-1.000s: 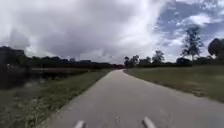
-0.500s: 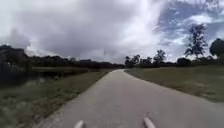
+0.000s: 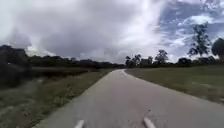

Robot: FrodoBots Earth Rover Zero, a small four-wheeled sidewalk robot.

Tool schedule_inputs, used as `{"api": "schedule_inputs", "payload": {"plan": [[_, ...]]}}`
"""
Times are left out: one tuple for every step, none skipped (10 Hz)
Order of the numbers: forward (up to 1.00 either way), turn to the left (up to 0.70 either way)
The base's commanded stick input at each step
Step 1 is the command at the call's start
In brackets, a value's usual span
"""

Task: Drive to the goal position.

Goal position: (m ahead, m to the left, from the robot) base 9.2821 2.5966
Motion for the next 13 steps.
{"api": "schedule_inputs", "payload": {"plan": [[0.7, 0.0], [0.7, 0.0], [0.7, 0.0], [0.7, 0.0], [0.7, 0.0], [0.7, 0.0], [0.7, 0.0], [0.7, 0.0], [0.7, -0.05], [0.7, -0.17], [0.7, -0.27], [0.7, -0.26], [0.7, 0.0]]}}
